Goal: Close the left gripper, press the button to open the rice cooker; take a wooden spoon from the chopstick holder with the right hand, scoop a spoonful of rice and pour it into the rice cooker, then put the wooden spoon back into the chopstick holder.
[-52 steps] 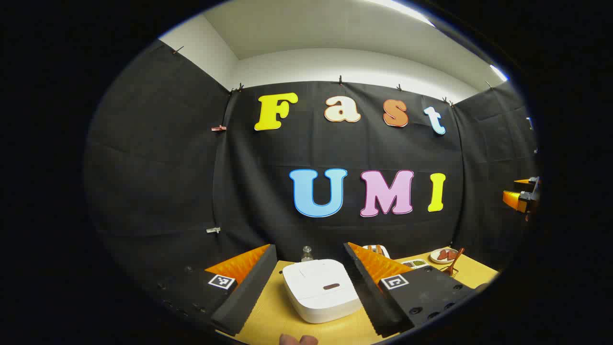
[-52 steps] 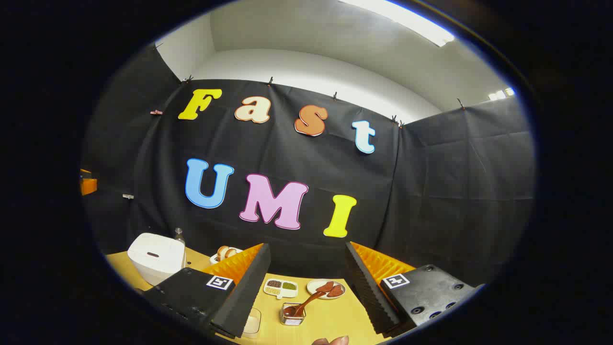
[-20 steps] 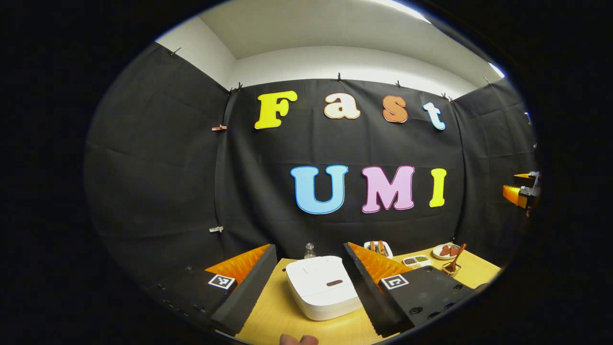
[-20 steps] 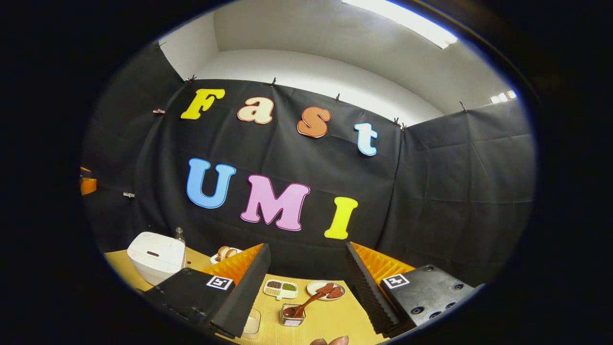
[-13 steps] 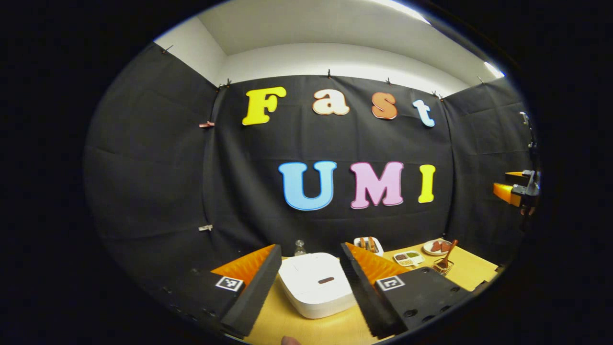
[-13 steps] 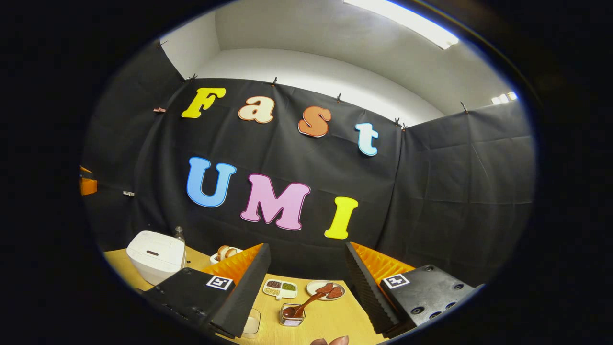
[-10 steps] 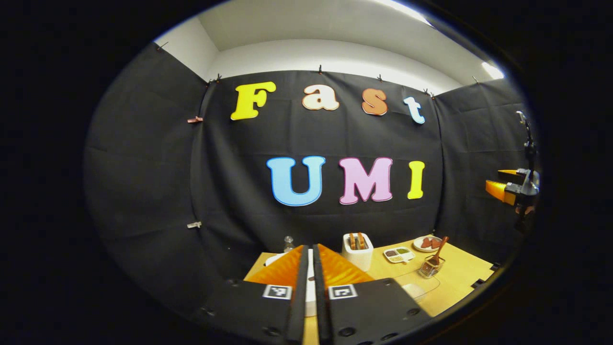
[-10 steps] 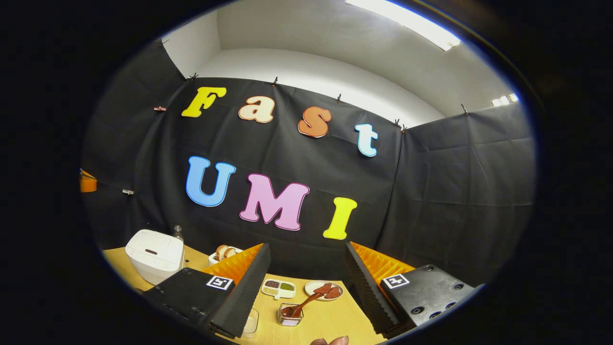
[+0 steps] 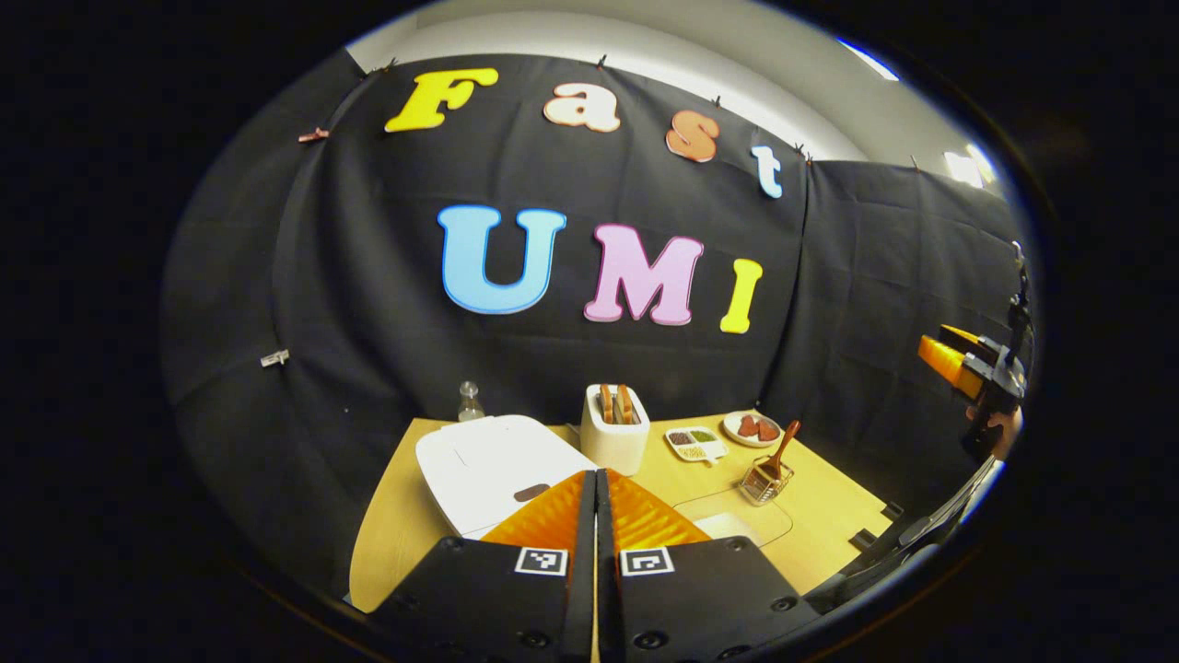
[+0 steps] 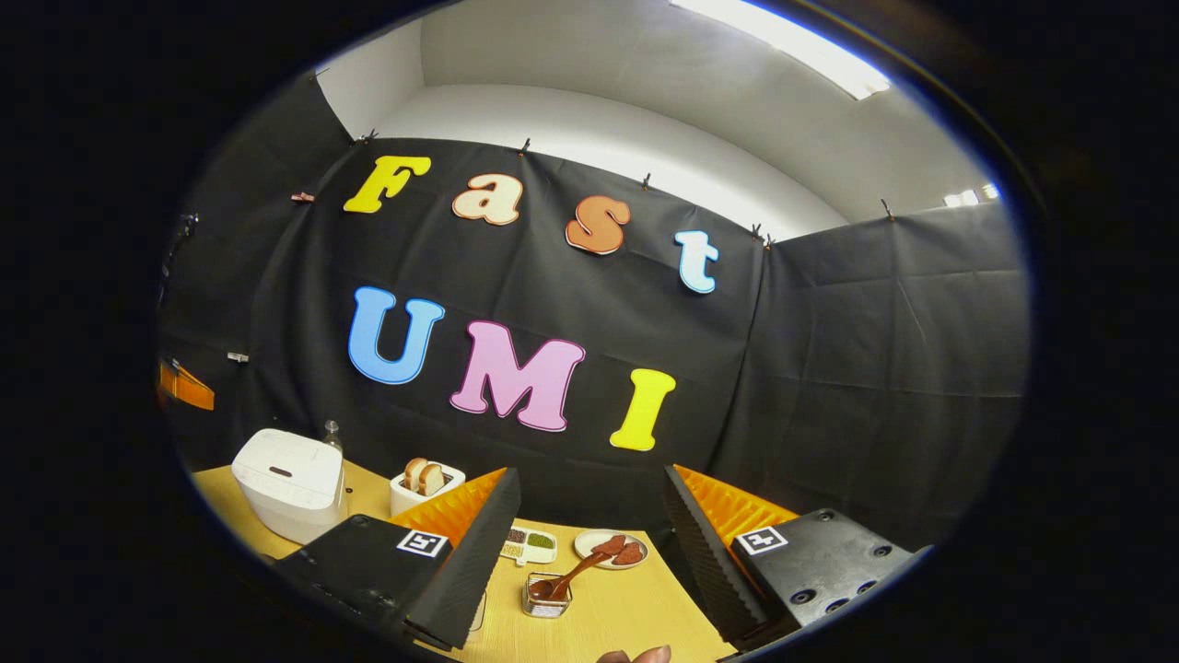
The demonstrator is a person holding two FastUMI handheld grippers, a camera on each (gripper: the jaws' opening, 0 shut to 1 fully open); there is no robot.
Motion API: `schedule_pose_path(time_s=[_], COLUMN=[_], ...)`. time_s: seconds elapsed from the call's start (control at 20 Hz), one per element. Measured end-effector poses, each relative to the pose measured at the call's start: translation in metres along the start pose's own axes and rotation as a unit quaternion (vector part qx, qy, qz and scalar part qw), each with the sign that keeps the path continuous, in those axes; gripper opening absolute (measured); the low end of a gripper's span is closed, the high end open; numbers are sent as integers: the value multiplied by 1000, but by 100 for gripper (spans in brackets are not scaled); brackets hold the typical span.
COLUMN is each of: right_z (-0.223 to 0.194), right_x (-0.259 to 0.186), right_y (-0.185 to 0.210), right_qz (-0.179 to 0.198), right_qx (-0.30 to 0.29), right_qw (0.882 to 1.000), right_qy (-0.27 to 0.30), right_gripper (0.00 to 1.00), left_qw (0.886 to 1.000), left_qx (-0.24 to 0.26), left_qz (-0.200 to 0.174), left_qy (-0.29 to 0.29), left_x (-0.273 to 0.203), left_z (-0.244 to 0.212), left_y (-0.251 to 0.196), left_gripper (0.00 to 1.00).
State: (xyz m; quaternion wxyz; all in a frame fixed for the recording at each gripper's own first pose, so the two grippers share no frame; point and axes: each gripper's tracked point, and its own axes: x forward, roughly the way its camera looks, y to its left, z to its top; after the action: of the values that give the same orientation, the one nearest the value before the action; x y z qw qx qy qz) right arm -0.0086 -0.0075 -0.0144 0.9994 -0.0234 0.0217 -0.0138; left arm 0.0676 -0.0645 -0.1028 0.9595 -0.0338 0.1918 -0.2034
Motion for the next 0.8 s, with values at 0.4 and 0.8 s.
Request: schedule_pose_path(time_s=[0.4,0.8], right_z=[-17,-18], right_x=[5,9], right_y=[4,11], right_qz=[-19,-39], right_qx=[-12,-28], right_qw=[1000,998], right_qy=[21,28], right_gripper=[97,97], left_qw=[995,978], left_qx=[13,19], left_qz=[-42,-71], left_qy=[87,194], left_x=[87,156], left_z=[-38,-89], left_y=[33,69], left_gripper=[7,7])
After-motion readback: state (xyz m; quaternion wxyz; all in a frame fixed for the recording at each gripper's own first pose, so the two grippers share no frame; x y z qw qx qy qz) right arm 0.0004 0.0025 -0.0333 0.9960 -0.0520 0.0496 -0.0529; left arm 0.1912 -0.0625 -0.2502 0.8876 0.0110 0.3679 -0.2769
